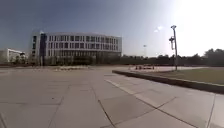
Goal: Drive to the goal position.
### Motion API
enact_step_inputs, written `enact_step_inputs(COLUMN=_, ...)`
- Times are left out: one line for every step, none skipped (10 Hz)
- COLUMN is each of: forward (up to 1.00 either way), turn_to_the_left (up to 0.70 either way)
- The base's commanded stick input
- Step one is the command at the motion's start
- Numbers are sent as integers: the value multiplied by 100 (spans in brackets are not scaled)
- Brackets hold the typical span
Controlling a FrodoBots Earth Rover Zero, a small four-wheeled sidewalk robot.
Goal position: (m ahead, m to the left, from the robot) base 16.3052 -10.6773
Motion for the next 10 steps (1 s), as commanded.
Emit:
enact_step_inputs(forward=5, turn_to_the_left=0)
enact_step_inputs(forward=6, turn_to_the_left=0)
enact_step_inputs(forward=5, turn_to_the_left=0)
enact_step_inputs(forward=6, turn_to_the_left=0)
enact_step_inputs(forward=5, turn_to_the_left=0)
enact_step_inputs(forward=6, turn_to_the_left=0)
enact_step_inputs(forward=6, turn_to_the_left=0)
enact_step_inputs(forward=6, turn_to_the_left=0)
enact_step_inputs(forward=6, turn_to_the_left=0)
enact_step_inputs(forward=5, turn_to_the_left=0)
